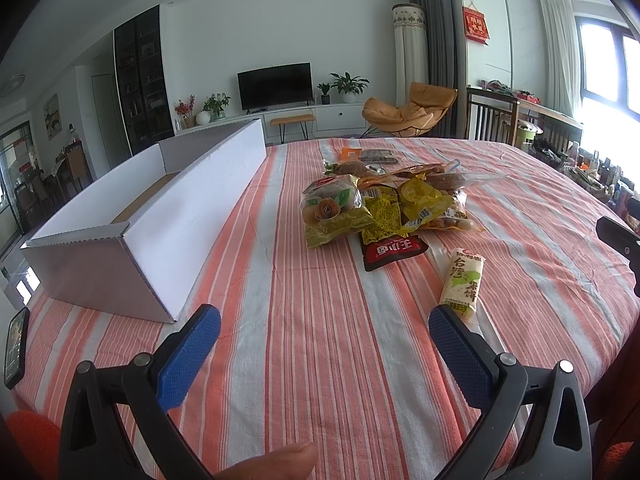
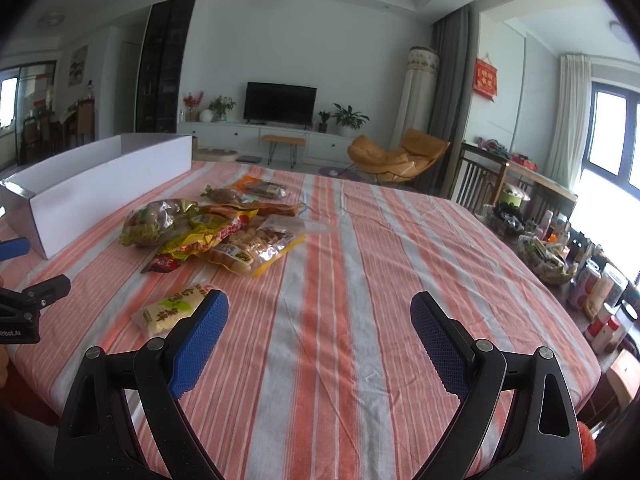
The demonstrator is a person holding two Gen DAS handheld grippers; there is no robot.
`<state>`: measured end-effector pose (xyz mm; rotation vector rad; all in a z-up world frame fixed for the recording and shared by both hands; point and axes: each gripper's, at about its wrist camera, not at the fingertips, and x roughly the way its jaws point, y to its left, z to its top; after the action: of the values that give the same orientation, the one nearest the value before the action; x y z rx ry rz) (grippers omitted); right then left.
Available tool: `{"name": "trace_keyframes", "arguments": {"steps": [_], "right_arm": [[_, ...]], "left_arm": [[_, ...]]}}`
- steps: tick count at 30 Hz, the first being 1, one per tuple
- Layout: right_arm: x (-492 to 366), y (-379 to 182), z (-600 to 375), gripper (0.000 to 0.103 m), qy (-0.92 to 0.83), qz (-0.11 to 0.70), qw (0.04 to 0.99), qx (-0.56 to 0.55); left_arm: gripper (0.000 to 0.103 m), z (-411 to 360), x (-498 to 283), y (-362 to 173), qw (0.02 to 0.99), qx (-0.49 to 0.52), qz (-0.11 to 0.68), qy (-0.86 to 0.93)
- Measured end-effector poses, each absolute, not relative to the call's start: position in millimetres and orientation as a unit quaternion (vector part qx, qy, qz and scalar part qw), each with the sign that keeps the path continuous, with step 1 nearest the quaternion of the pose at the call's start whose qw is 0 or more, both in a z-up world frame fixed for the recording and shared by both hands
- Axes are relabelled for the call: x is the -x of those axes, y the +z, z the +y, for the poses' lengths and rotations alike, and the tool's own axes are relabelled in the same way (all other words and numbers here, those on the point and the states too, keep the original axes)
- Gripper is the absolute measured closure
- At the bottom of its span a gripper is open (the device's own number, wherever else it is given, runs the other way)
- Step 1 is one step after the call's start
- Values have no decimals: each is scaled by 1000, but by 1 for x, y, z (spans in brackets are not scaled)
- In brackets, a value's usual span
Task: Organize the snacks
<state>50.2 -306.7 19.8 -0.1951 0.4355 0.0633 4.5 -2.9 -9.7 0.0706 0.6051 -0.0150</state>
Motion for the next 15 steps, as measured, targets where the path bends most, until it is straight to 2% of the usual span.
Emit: {"name": "trace_keyframes", "arguments": {"steps": [15], "right_arm": [[-51,18,-307,8,32,217,971,96]], "left_arm": [[0,-3,-5,-10,954,-34,298,-7]]}}
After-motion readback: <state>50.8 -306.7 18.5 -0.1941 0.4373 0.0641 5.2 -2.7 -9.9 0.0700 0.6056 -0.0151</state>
